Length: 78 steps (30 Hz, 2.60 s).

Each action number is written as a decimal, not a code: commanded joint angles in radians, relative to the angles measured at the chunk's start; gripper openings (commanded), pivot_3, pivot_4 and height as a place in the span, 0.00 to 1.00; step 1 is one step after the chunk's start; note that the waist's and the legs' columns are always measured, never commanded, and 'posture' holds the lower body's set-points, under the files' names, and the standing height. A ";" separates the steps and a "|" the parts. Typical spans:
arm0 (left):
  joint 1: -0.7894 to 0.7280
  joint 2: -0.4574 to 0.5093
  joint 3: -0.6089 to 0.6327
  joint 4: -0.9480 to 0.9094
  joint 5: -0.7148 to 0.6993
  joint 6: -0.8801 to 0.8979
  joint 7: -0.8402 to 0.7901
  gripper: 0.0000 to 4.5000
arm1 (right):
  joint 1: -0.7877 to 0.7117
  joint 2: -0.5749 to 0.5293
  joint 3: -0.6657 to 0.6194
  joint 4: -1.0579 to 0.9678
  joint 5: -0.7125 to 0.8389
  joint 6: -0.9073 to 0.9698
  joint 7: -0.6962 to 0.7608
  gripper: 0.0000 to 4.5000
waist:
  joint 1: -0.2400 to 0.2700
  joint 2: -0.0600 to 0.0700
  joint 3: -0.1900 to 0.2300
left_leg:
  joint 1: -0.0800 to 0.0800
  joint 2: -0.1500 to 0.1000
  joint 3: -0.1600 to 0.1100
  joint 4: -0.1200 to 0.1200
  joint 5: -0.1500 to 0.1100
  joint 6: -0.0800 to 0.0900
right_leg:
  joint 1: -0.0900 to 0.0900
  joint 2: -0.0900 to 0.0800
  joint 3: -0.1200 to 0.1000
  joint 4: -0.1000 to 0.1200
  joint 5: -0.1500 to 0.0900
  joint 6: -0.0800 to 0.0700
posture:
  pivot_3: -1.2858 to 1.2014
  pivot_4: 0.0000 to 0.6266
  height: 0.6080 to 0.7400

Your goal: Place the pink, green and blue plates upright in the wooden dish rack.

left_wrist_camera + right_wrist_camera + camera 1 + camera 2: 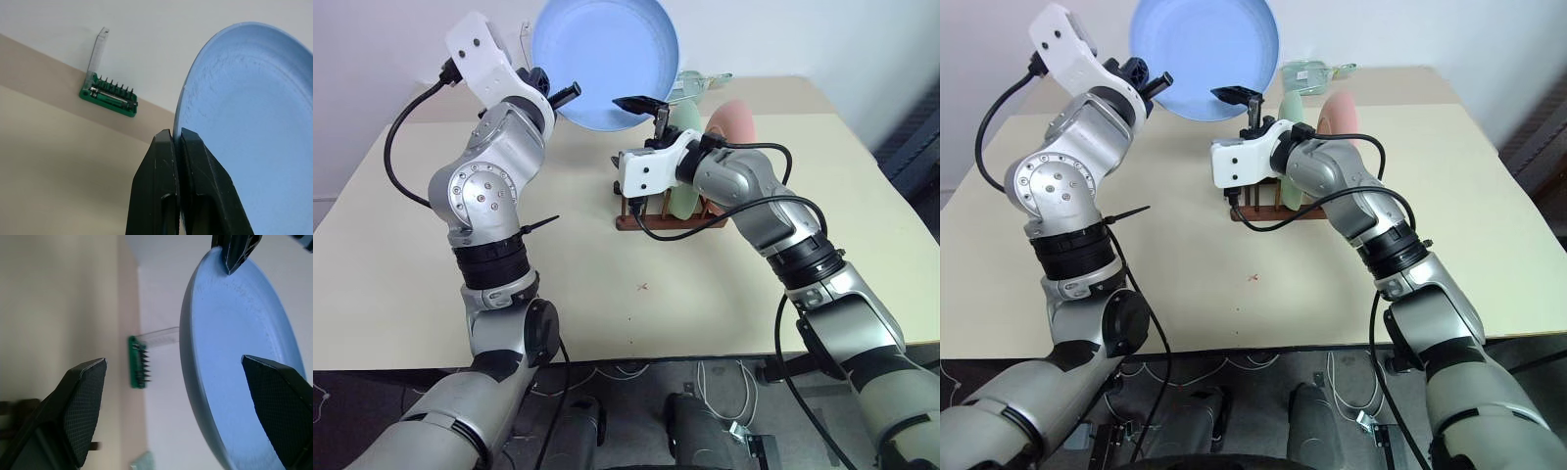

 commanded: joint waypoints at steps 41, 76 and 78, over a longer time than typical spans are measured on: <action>0.721 0.431 -0.253 0.002 0.217 -0.577 -0.960 0.66 | 0.099 0.390 -0.625 -0.608 1.422 1.205 -0.122 0.00 | -0.026 0.004 0.000 | 0.000 0.018 0.006 -0.005 -0.003 0.002 | -0.010 0.017 0.008 0.000 0.009 -0.013 | 0.52 0.24 1.00; 0.845 0.422 -0.369 -0.172 0.196 -0.492 -1.166 0.68 | -0.061 0.382 -0.691 -0.197 1.369 1.219 -0.355 0.54 | -0.028 0.009 0.000 | 0.001 0.018 0.009 -0.006 -0.003 0.002 | -0.010 0.018 0.009 0.000 0.009 -0.013 | 0.52 0.24 1.00; 0.845 0.420 -0.371 -0.171 0.199 -0.493 -1.166 0.68 | -0.060 0.362 -0.668 -0.223 1.349 1.211 -0.332 0.54 | -0.028 0.009 0.000 | 0.001 0.018 0.009 -0.006 -0.003 0.002 | -0.010 0.018 0.009 0.000 0.009 -0.013 | 0.52 0.24 1.00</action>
